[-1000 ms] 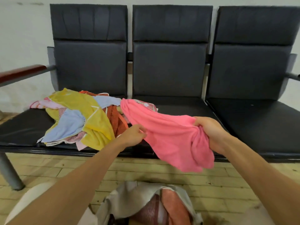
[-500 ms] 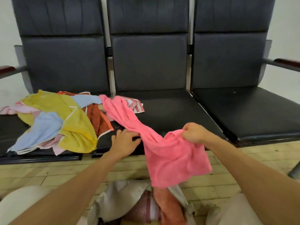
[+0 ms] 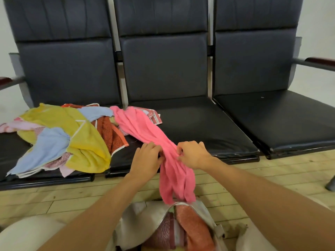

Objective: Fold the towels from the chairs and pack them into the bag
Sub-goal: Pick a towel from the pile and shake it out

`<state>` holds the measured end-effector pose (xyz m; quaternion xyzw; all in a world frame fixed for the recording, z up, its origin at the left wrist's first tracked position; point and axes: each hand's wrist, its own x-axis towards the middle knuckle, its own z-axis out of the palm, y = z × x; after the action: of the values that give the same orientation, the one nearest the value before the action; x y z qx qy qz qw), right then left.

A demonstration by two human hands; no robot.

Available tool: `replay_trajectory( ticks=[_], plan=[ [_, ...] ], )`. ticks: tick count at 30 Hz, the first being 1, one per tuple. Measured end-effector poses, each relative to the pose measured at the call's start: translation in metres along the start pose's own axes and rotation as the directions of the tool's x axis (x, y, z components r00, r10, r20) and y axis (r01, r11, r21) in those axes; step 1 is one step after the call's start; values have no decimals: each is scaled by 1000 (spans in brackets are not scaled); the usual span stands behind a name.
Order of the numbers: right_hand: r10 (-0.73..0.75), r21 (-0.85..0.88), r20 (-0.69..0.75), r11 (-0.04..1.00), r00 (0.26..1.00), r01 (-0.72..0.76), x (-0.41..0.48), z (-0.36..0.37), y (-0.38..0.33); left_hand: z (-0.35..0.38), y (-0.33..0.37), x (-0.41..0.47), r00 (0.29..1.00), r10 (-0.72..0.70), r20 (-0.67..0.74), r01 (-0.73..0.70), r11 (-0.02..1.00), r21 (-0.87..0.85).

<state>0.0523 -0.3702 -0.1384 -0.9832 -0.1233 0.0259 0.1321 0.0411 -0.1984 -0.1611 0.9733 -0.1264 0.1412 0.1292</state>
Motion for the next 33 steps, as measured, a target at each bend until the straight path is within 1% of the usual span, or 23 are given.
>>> replay_trajectory(
  ticks=[2, 4, 5, 7, 8, 9, 10, 11, 12, 13, 14, 16, 17, 18, 19, 21, 23, 25, 28, 29, 30, 31, 33],
  plan=[
    [42, 57, 19, 997, 999, -43, -1, -5, -1, 0, -3, -1, 999, 47, -21, -47, 999, 11],
    [92, 166, 16, 982, 996, -93, -5, -14, 2, -3, -6, -2, 998, 60, -23, -61, 998, -8],
    [125, 237, -4, 964, 992, -120, -7, -18, 6, -5, -9, -3, 999, 47, -18, -47, 998, -37],
    [218, 376, -68, 909, 974, -177, -11, -28, 16, -14, -18, -8, 999, -36, 18, 39, 989, -145],
    [276, 483, -69, 850, 959, -210, -15, -32, 21, -19, -25, -11, 994, -93, 48, 102, 971, -219],
    [322, 604, -34, 761, 946, -237, -19, -35, 26, -22, -31, -15, 985, -149, 83, 167, 942, -290],
    [340, 705, 27, 660, 940, -259, -23, -38, 30, -27, -38, -20, 973, -196, 125, 228, 906, -356],
    [337, 756, 96, 587, 937, -289, -27, -41, 33, -31, -42, -25, 956, -235, 175, 289, 859, -423],
    [331, 774, 158, 543, 930, -325, -32, -44, 38, -35, -46, -31, 934, -272, 233, 355, 785, -507],
    [327, 778, 212, 514, 921, -362, -36, -44, 42, -37, -48, -36, 906, -304, 295, 423, 673, -606],
    [314, 773, 263, 497, 912, -394, -41, -44, 46, -40, -48, -41, 874, -327, 359, 484, 532, -694],
    [298, 760, 324, 484, 898, -435, -49, -42, 50, -45, -44, -50, 803, -342, 488, 575, 228, -786],
    [313, 746, 333, 489, 890, -451, -53, -41, 49, -44, -42, -54, 779, -327, 535, 589, 90, -803],
    [326, 740, 340, 486, 882, -465, -56, -40, 48, -43, -41, -58, 769, -300, 564, 586, -20, -810],
    [341, 744, 346, 468, 874, -477, -57, -39, 48, -41, -40, -61, 772, -265, 578, 575, -95, -812],
    [347, 774, 334, 428, 876, -466, -57, -38, 47, -39, -37, -64, 779, -200, 594, 566, -182, -804],
    [339, 785, 334, 417, 880, -458, -55, -37, 46, -38, -35, -62, 766, -218, 605, 569, -209, -795],
    [346, 768, 334, 439, 877, -466, -50, -35, 45, -35, -38, -57, 738, -293, 608, 579, -188, -793],
    [387, 637, 316, 590, 866, -496, -44, -29, 44, -28, -42, -52, 638, -449, 626, 621, -181, -762],
    [385, 615, 298, 623, 874, -484, -44, -28, 43, -29, -41, -52, 620, -489, 613, 624, -166, -763],
    [364, 621, 295, 630, 884, -466, -44, -28, 42, -30, -39, -53, 624, -512, 590, 618, -138, -774],
    [337, 649, 298, 615, 893, -448, -44, -28, 42, -31, -38, -54, 644, -516, 565, 607, -103, -788],
    [303, 725, 290, 549, 908, -415, -47, -33, 40, -36, -35, -56, 701, -502, 507, 573, -27, -819]
  ],
)
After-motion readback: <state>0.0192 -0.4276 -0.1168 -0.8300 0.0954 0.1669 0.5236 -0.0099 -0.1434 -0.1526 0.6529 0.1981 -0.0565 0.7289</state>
